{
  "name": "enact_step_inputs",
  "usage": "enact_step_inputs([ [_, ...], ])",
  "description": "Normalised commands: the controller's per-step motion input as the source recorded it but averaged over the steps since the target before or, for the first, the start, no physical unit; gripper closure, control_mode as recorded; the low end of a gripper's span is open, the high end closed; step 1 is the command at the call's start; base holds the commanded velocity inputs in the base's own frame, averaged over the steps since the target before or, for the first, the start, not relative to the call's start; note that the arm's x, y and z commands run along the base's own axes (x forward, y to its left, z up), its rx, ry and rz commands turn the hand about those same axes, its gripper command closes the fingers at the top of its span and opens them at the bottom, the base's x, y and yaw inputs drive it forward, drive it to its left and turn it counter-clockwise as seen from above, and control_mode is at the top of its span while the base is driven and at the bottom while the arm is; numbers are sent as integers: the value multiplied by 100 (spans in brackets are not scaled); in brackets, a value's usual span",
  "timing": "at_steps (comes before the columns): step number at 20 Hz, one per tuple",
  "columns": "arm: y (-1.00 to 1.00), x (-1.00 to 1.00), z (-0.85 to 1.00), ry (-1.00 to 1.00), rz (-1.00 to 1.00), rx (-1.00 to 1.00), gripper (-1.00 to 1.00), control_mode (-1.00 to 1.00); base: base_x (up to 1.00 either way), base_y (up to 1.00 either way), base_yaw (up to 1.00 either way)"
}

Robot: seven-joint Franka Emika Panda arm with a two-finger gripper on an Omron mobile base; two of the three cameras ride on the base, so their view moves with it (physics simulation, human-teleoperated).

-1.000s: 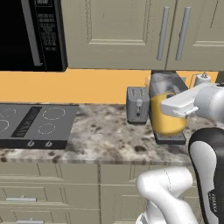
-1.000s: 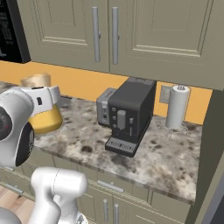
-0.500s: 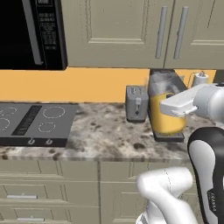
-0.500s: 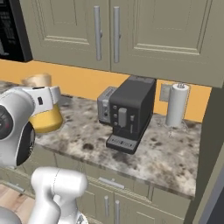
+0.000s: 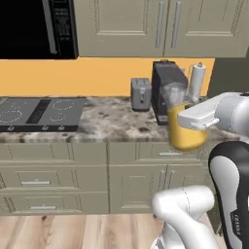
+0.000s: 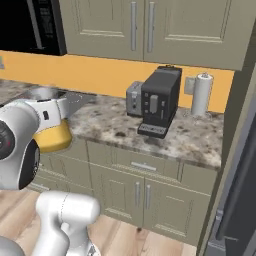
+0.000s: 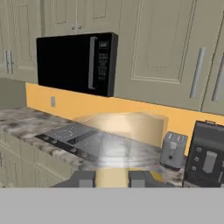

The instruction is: Move the radish and eggplant from the second highest shelf to the top shelf to make space. Then, place the pitcher from the counter on the cleared second highest shelf.

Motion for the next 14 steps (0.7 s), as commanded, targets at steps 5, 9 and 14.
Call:
enact_step_inputs([
  [5, 0, 0, 0, 0, 0, 0, 100, 100, -100, 2, -22],
  [9, 0, 0, 0, 0, 0, 0, 100, 100, -100, 0, -24],
  [14, 0, 0, 0, 0, 0, 0, 100, 100, -100, 0, -23],
])
